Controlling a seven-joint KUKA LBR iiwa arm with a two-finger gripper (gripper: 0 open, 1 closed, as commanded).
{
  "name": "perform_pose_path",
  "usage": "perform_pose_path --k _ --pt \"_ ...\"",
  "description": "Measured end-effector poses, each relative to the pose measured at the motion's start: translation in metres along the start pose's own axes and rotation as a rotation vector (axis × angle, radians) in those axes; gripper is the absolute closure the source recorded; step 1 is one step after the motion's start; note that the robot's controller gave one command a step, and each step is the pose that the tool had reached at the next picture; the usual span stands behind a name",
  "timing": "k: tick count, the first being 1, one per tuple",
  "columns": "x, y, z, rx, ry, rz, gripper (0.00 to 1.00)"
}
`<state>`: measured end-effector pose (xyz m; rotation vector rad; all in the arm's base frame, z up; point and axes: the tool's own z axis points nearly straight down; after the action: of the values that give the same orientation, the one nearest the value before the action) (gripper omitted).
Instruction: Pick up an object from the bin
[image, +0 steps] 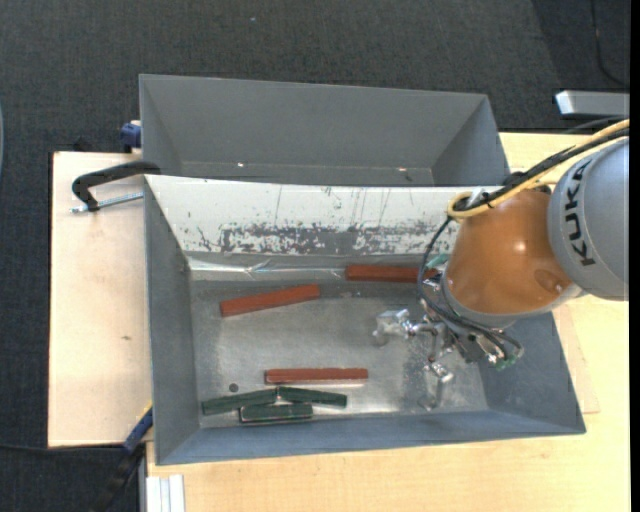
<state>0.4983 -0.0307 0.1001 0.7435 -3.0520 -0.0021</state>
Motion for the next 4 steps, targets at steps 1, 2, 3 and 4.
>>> perform_pose_path --k 1,2,3,4 --pt "-0.006 0.013 0.005 -0.002 0.000 0.198 0.00" --pt "-0.022 0.035 -0.030 0.001 -0.002 0.032 0.00" --pt "-0.031 0.054 -0.023 0.003 -0.006 -0.147 0.00" --pt "-0.036 0.065 0.003 0.000 -0.001 0.023 0.00"
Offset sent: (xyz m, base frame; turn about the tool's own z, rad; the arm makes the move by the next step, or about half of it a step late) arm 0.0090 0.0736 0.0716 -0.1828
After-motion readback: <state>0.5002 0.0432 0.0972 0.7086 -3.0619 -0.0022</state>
